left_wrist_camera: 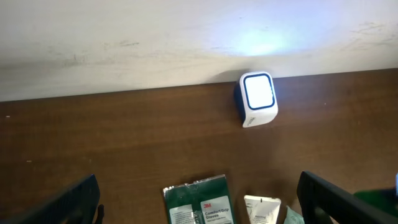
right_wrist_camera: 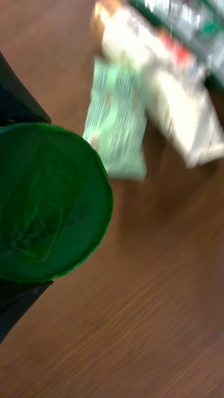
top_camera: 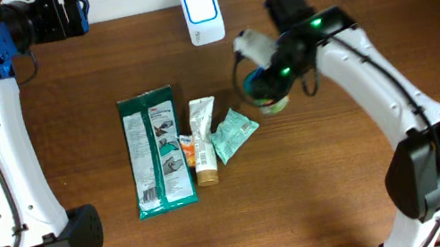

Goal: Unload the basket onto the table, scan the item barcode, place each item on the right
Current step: 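Carry the jar right and set it down, opening the right gripper, then move the right gripper to the mint-green packet and grasp it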

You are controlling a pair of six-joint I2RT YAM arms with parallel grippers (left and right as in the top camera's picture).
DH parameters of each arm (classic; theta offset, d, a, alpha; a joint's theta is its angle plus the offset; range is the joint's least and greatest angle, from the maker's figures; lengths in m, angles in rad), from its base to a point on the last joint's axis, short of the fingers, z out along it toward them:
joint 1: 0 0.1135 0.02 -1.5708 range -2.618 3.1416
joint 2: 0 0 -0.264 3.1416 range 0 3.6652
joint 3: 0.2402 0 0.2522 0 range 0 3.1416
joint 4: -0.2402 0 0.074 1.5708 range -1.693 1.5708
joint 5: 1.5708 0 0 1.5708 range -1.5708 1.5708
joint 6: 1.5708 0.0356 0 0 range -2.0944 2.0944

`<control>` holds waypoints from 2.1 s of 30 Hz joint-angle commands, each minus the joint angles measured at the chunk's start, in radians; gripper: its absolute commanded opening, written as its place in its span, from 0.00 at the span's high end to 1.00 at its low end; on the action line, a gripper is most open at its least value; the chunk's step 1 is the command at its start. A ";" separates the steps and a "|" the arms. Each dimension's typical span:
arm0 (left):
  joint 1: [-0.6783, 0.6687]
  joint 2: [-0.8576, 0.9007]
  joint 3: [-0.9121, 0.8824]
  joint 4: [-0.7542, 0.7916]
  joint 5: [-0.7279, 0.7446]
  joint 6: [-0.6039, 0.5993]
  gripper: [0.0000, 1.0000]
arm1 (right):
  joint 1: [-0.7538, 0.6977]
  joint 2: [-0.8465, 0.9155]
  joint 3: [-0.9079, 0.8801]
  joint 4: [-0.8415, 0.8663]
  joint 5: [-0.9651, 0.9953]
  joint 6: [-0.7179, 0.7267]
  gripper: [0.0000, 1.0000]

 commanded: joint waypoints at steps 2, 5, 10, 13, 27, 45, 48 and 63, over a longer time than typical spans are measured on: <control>0.000 -0.024 0.016 0.002 0.011 0.016 0.01 | -0.178 0.057 -0.027 0.026 0.012 0.058 0.47; 0.000 -0.024 0.016 0.002 0.011 0.016 0.01 | -0.265 0.078 -0.049 0.069 0.012 0.058 0.47; 0.000 -0.024 0.016 0.002 0.011 0.016 0.01 | -0.381 0.092 -0.103 0.220 0.011 0.057 0.47; 0.000 -0.024 0.016 0.002 0.011 0.016 0.01 | -0.425 0.092 -0.104 0.298 0.012 0.056 0.47; 0.000 -0.024 0.016 0.002 0.011 0.016 0.01 | -0.444 0.095 -0.298 0.565 0.091 0.019 0.46; 0.000 -0.024 0.016 0.002 0.011 0.016 0.01 | -0.496 -0.051 -0.278 0.308 0.091 0.093 0.01; 0.000 -0.024 0.016 0.002 0.011 0.016 0.01 | -0.495 -0.138 -0.171 0.200 0.091 0.205 0.02; 0.000 -0.024 0.016 0.002 0.011 0.016 0.01 | -0.266 -0.159 -0.003 -0.048 -0.336 0.603 0.30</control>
